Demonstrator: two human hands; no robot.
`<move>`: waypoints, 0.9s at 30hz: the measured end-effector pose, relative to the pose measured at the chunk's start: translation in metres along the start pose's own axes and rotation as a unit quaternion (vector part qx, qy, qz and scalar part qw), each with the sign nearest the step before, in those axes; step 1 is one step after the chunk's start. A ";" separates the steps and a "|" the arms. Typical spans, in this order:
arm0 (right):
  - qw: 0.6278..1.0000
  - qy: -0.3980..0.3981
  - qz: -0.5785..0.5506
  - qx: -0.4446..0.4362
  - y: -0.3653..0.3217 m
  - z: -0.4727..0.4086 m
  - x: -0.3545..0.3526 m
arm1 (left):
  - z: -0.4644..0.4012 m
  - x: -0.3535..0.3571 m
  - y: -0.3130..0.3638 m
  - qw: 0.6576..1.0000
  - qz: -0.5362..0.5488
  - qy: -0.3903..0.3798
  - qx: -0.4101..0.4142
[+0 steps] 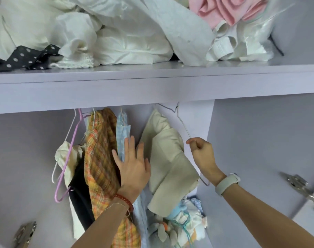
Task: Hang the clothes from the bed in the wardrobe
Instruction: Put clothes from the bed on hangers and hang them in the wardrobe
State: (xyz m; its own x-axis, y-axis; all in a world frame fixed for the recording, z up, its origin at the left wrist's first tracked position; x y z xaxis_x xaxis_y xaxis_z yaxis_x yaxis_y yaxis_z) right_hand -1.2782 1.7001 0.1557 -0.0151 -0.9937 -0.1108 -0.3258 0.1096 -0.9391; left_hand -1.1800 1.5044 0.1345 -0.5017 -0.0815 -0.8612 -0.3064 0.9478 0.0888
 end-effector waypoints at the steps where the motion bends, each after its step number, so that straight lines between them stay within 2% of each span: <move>1: 1.000 0.004 -0.001 0.009 0.008 0.009 -0.007 | 0.003 -0.005 0.009 0.999 0.014 0.026 0.023; 3: 1.000 0.000 0.014 0.020 0.018 0.028 -0.023 | 0.010 -0.013 0.026 0.994 0.046 0.075 0.067; 5: 0.999 -0.013 0.043 0.019 0.024 0.049 -0.042 | 0.015 -0.013 0.039 0.986 0.114 0.076 0.096; 7: 0.996 -0.027 0.086 0.009 0.027 0.072 -0.065 | 0.020 -0.005 0.051 0.978 0.170 0.036 0.115; 12: 0.965 -0.022 0.248 -0.086 0.016 0.137 -0.124 | 0.046 0.017 0.094 0.959 0.200 -0.043 0.196; 15: 0.937 -0.005 0.331 -0.110 0.008 0.179 -0.163 | 0.081 0.012 0.129 0.912 0.256 -0.049 0.317; 18: 0.910 0.053 0.406 -0.073 0.012 0.230 -0.207 | 0.127 0.016 0.158 0.875 0.340 -0.142 0.315; 22: 0.902 0.106 0.418 0.016 0.015 0.313 -0.259 | 0.201 0.005 0.215 0.805 0.439 -0.188 0.352; 24: 0.904 0.105 0.412 0.050 0.011 0.352 -0.278 | 0.238 -0.009 0.247 0.774 0.448 -0.206 0.398; 27: 0.909 0.125 0.389 0.079 -0.005 0.399 -0.302 | 0.295 -0.037 0.295 0.703 0.452 -0.248 0.490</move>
State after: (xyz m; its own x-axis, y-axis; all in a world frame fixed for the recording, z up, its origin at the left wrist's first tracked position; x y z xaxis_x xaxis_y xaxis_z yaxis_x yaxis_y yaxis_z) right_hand -0.8950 2.0086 0.0642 -0.4046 -0.5851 -0.7028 0.0157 0.7639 -0.6451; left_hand -1.0135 1.8780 0.0452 0.2860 0.5774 -0.7648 0.7826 0.3197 0.5341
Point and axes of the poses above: each hand's wrist, its own z-axis away from the middle knuckle, its own x-axis out of the palm, y = z × x, the point moved 7 cm from there along -z, towards the middle knuckle, and after that the axes turned 8 degrees about -z, right-handed, at the moved point
